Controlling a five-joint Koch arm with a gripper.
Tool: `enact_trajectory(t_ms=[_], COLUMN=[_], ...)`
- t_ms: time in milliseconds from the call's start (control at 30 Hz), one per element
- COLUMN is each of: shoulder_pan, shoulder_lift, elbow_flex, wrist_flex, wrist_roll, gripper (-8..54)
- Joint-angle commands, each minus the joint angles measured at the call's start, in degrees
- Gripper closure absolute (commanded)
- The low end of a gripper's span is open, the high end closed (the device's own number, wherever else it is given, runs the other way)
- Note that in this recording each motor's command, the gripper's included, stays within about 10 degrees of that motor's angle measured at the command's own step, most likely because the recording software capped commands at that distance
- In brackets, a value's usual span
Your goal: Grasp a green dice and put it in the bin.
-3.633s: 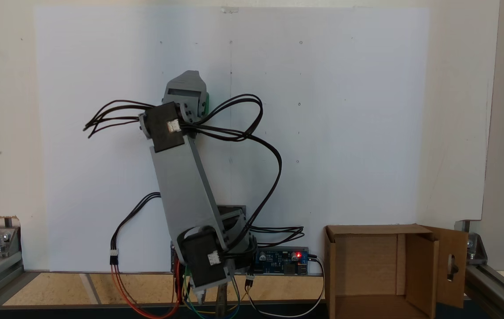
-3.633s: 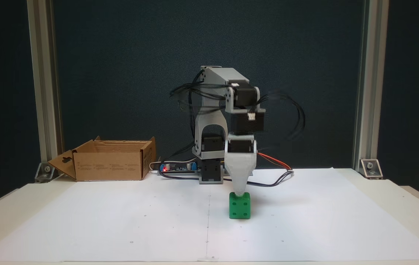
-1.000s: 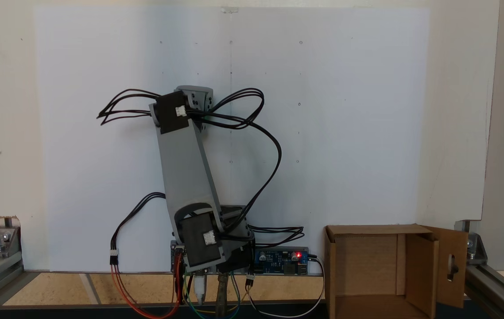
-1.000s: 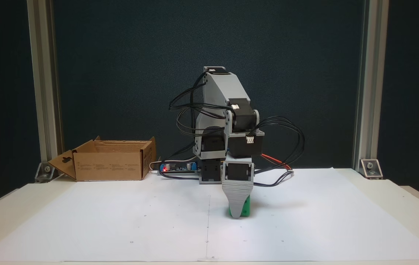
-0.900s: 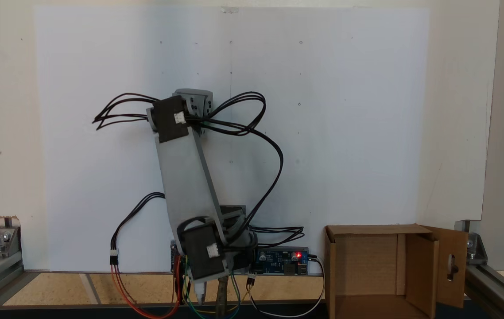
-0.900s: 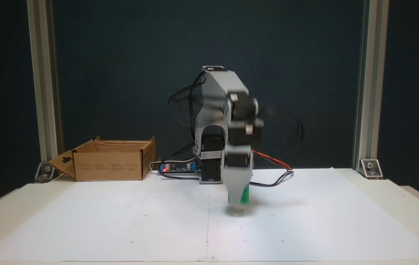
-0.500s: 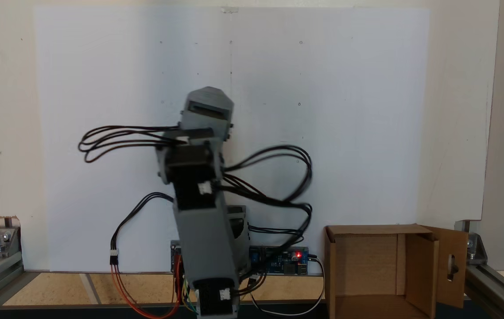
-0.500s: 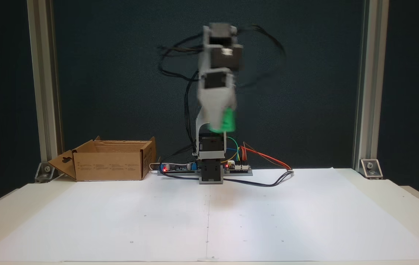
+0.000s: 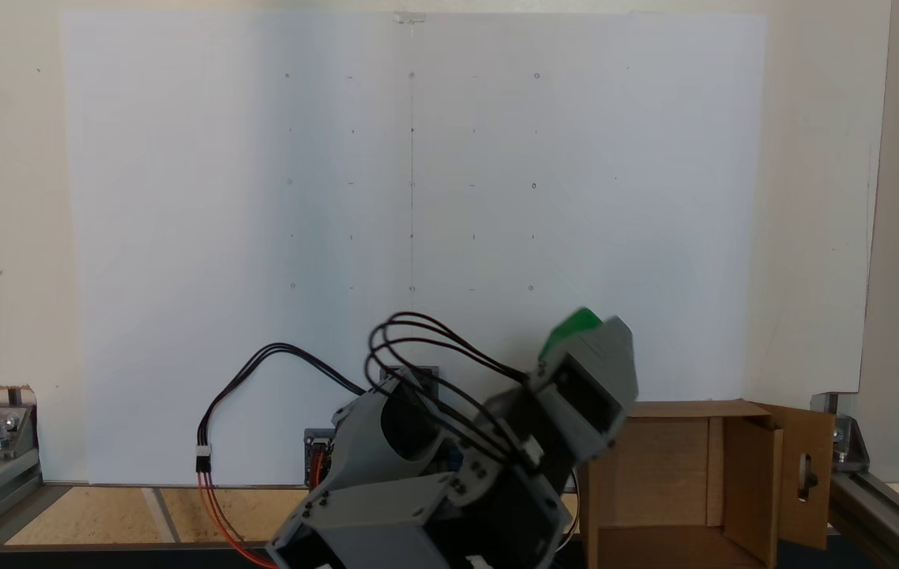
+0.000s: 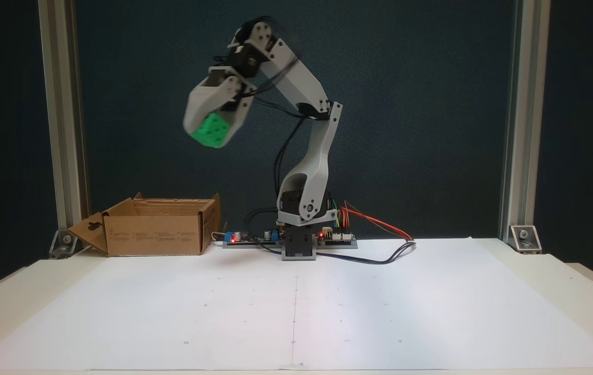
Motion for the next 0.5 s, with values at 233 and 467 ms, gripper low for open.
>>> enact_trajectory(t_ms=[233, 467], shoulder_pan=[38.0, 51.6], shoulder_lift=[-17.0, -31.4], elbow_flex=[-2.9, -2.9], wrist_flex=[-11.1, -22.9], wrist_roll=[-12.9, -15.5], gripper=[34.0, 34.0])
